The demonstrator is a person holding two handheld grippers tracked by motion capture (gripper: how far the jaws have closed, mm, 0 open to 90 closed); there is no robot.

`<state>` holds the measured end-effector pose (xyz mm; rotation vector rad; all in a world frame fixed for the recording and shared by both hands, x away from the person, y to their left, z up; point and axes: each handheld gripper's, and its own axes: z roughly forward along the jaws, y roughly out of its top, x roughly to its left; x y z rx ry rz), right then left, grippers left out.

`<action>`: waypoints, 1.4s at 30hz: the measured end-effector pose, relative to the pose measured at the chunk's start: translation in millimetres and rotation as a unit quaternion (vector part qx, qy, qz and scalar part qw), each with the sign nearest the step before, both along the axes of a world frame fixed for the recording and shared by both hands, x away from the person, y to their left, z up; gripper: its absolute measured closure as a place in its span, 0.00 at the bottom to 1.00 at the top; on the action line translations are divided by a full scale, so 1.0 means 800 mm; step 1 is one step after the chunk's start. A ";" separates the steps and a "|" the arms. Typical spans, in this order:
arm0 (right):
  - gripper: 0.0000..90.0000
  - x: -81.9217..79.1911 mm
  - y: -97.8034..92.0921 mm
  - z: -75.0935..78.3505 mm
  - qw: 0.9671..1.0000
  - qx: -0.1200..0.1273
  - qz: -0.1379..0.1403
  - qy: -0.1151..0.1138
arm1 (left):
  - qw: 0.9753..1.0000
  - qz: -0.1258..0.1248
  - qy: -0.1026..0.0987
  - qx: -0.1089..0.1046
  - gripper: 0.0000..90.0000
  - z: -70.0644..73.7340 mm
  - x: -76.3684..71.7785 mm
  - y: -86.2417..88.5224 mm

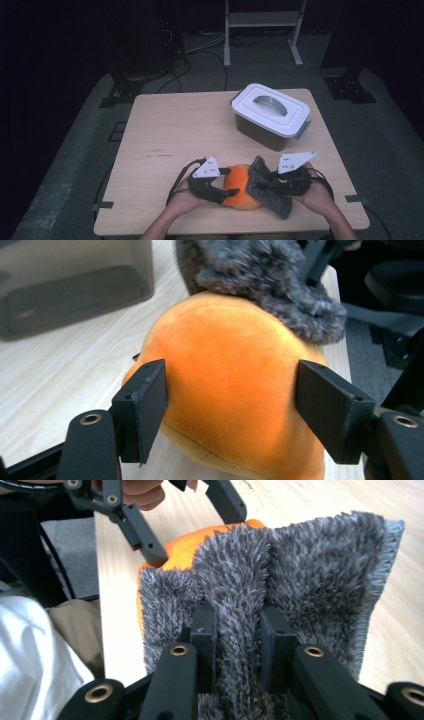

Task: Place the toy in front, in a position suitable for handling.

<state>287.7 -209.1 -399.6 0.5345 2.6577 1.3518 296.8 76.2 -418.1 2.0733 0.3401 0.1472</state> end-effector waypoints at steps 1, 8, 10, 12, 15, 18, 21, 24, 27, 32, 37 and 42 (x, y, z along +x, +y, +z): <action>0.80 0.000 0.000 0.000 1.000 0.000 0.001 0.002 | 1.000 0.002 0.006 -0.003 0.32 0.000 0.000 -0.001; 0.80 -0.002 0.003 0.005 1.000 -0.004 0.013 0.008 | 1.000 -0.012 -0.010 0.004 0.34 0.000 -0.004 -0.004; 0.80 -0.003 0.002 0.012 1.000 0.008 0.005 -0.009 | 0.999 -0.025 -0.021 -0.001 0.34 0.000 -0.007 -0.005; 0.79 -0.001 0.002 0.018 1.000 0.022 -0.002 -0.019 | 0.999 -0.040 -0.036 0.004 0.35 0.000 -0.011 -0.007; 0.79 0.006 -0.001 0.018 0.999 0.025 -0.018 -0.020 | 0.998 -0.041 -0.039 0.006 0.34 0.000 -0.011 -0.008; 0.79 0.010 -0.002 0.007 1.000 0.019 -0.017 -0.002 | 0.999 -0.029 -0.026 0.004 0.31 0.001 -0.007 -0.006; 0.80 0.008 -0.003 0.005 1.000 0.016 -0.007 0.007 | 1.000 -0.017 -0.010 -0.008 0.26 0.002 -0.004 -0.005; 0.80 0.002 0.000 0.004 1.000 0.009 0.015 0.016 | 1.000 -0.018 -0.004 -0.008 0.26 0.001 -0.004 -0.006; 0.80 -0.001 0.004 0.007 1.000 -0.001 0.022 0.015 | 0.999 -0.028 -0.018 -0.001 0.32 0.000 -0.008 -0.009; 0.80 -0.007 0.014 0.024 1.000 0.015 0.011 -0.022 | 0.998 -0.049 -0.045 0.012 0.35 0.001 -0.016 -0.013; 0.80 -0.007 0.021 0.018 1.000 -0.001 0.022 -0.020 | 0.998 -0.048 -0.040 0.017 0.35 -0.001 -0.014 -0.010; 0.80 -0.002 0.003 0.012 1.000 -0.011 0.006 -0.007 | 0.998 -0.049 -0.037 0.018 0.35 -0.001 -0.013 -0.008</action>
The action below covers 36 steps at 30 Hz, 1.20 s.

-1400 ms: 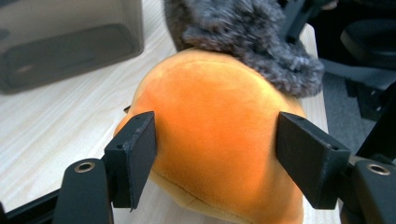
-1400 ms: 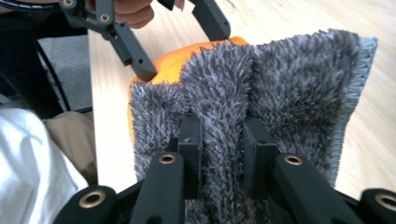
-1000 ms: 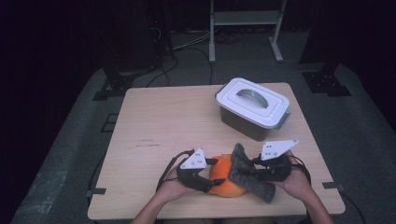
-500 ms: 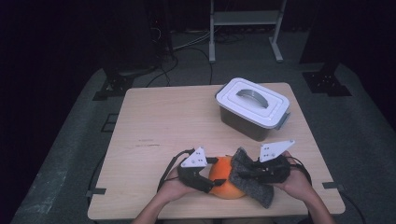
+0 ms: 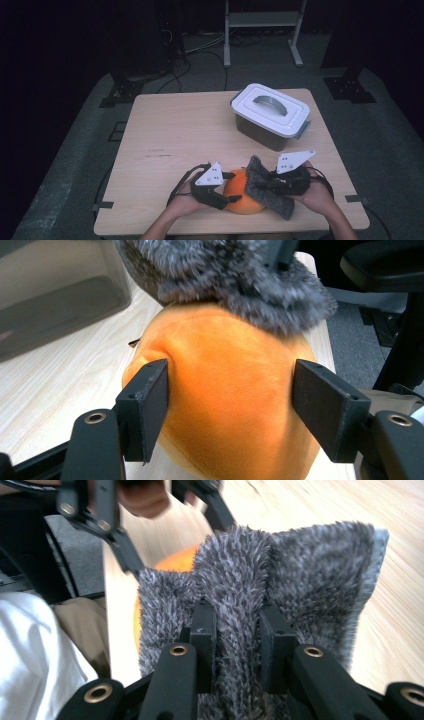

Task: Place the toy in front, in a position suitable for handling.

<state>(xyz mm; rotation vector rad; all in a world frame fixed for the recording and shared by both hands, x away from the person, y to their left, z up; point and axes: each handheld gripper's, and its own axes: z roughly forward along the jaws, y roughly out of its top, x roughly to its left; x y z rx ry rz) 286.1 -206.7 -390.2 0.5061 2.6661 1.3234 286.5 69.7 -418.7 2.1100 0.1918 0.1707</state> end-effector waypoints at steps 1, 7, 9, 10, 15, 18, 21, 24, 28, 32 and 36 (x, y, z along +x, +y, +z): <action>0.80 0.001 -0.004 -0.002 1.000 0.002 -0.003 0.005 | 1.000 -0.001 0.003 -0.002 0.35 0.001 0.000 0.000; 0.80 0.003 -0.007 -0.008 1.000 0.013 0.010 0.021 | 1.000 0.017 -0.006 -0.021 0.27 0.013 0.002 0.003; 0.80 0.003 -0.005 -0.009 1.000 0.012 0.014 0.022 | 1.000 0.023 -0.006 -0.010 0.25 0.011 0.004 0.003; 0.80 0.003 -0.005 -0.009 1.000 0.012 0.014 0.022 | 1.000 0.022 0.001 -0.009 0.26 0.008 0.005 0.003; 0.80 -0.001 -0.001 0.002 1.000 0.018 0.008 0.010 | 1.000 0.006 0.004 -0.003 0.29 0.003 0.001 -0.001; 0.81 -0.005 0.002 0.014 0.998 0.060 0.014 0.002 | 1.000 -0.009 -0.005 -0.004 0.31 0.005 -0.004 -0.004; 0.80 -0.006 0.013 0.012 0.999 0.026 0.018 -0.007 | 1.000 -0.008 -0.003 -0.002 0.30 0.006 -0.003 -0.004; 0.80 -0.005 0.015 -0.001 0.999 0.026 0.030 0.008 | 1.000 0.011 -0.008 -0.010 0.22 0.008 -0.002 -0.003; 0.80 -0.008 0.015 0.002 0.999 0.022 0.032 0.008 | 1.000 0.008 -0.011 0.006 0.21 0.005 -0.003 -0.008; 0.80 -0.009 0.016 0.005 0.999 0.013 0.039 0.005 | 1.000 0.006 -0.004 0.003 0.24 0.003 -0.003 -0.005; 0.80 -0.005 0.005 0.004 0.999 -0.001 0.035 0.015 | 1.000 0.008 0.000 0.004 0.24 0.002 -0.001 -0.003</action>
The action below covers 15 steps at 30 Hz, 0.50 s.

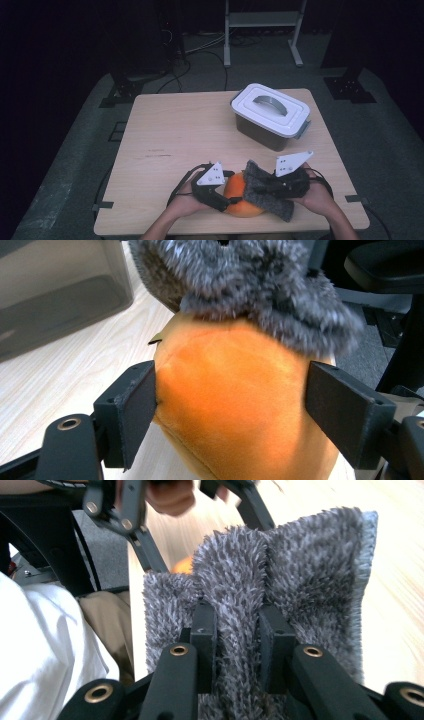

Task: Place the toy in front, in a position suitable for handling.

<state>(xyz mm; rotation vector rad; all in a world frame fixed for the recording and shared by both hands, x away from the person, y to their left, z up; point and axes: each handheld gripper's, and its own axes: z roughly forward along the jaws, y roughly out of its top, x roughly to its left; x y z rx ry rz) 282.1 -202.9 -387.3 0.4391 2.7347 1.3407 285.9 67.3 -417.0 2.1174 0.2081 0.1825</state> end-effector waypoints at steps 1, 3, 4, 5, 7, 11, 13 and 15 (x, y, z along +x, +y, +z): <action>0.80 0.002 -0.004 -0.001 1.000 0.001 -0.008 0.004 | 1.000 0.001 0.003 -0.001 0.24 0.000 0.001 0.001; 0.80 0.005 -0.010 -0.005 1.000 0.009 -0.012 0.013 | 1.000 -0.001 0.005 -0.003 0.24 0.002 0.002 0.001; 0.80 0.005 -0.010 -0.006 1.000 0.011 -0.011 0.015 | 1.000 0.001 0.004 -0.004 0.22 0.004 0.003 0.001; 0.80 0.005 -0.010 -0.007 1.000 0.010 -0.010 0.017 | 1.000 0.003 0.005 -0.006 0.21 0.006 0.003 0.001; 0.80 0.005 -0.008 -0.006 1.000 0.007 -0.004 0.021 | 1.000 0.015 0.014 -0.009 0.17 0.007 0.006 0.002; 0.80 0.003 -0.007 -0.006 1.000 0.006 0.006 0.025 | 0.999 0.002 0.040 -0.006 0.20 0.001 0.007 0.000; 0.80 -0.001 -0.004 -0.002 1.000 0.001 0.005 0.011 | 1.000 -0.002 0.027 0.000 0.23 0.000 0.003 -0.004; 0.79 -0.003 0.000 0.005 1.000 0.007 -0.004 -0.004 | 1.000 -0.016 0.017 0.001 0.25 0.002 0.000 -0.005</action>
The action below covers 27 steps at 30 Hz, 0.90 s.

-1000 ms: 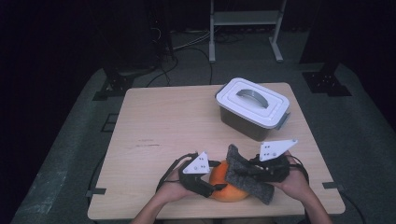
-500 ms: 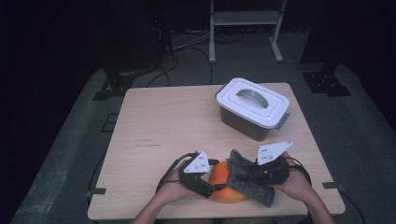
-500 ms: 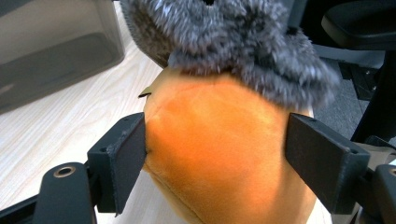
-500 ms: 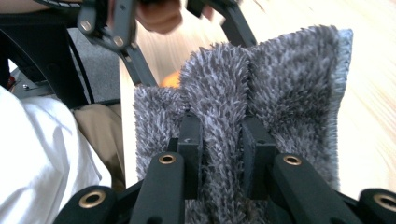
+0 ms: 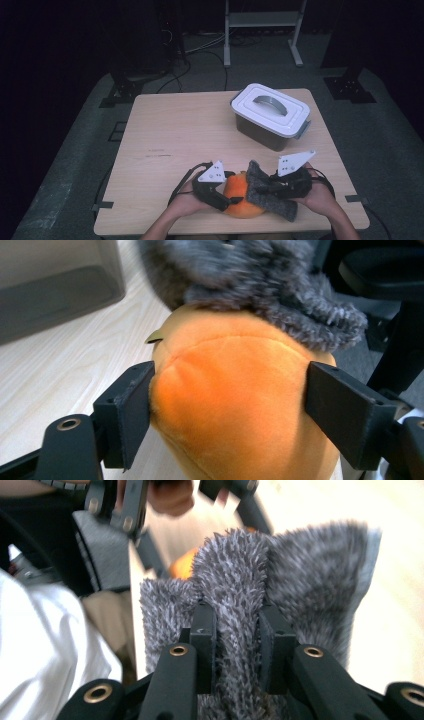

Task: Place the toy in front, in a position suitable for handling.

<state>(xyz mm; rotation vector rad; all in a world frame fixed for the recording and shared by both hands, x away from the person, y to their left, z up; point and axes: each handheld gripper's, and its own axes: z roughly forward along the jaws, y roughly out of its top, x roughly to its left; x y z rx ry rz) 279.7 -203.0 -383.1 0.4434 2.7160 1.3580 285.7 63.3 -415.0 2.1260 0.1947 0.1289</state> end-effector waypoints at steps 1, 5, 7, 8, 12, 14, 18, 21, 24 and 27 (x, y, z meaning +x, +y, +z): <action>0.79 0.000 0.001 0.003 1.000 0.013 -0.006 -0.006 | 1.000 -0.008 -0.006 -0.001 0.25 0.001 -0.002 -0.001; 0.78 0.002 0.009 0.004 1.000 0.012 -0.009 -0.015 | 1.000 -0.011 -0.017 0.004 0.25 0.001 -0.005 -0.002; 0.78 0.003 0.008 0.000 1.000 0.010 -0.006 -0.007 | 1.000 -0.008 -0.011 0.004 0.26 0.000 -0.001 0.001; 0.78 0.004 0.006 -0.002 1.000 0.010 -0.007 -0.004 | 1.000 -0.006 -0.006 0.004 0.25 0.000 0.001 0.003; 0.78 0.007 -0.003 -0.009 1.000 0.019 -0.011 0.012 | 0.999 0.000 0.033 0.004 0.19 -0.001 0.007 0.002; 0.78 0.006 -0.002 -0.009 1.000 0.019 -0.009 0.013 | 0.999 0.000 0.046 0.008 0.13 -0.005 0.007 -0.002; 0.78 0.002 0.008 -0.007 1.000 0.010 0.000 0.007 | 0.998 -0.007 0.053 0.015 0.13 -0.009 0.006 -0.005; 0.79 0.002 0.009 -0.005 1.000 0.013 -0.003 0.001 | 1.000 -0.007 -0.003 0.012 0.32 -0.002 0.000 -0.001; 0.79 -0.001 0.007 0.003 1.000 0.022 -0.014 -0.017 | 0.997 -0.009 -0.073 0.001 0.38 0.005 -0.006 0.003; 0.79 -0.002 0.008 0.006 0.999 0.027 -0.022 -0.030 | 0.996 -0.015 -0.083 0.000 0.39 0.003 -0.002 0.009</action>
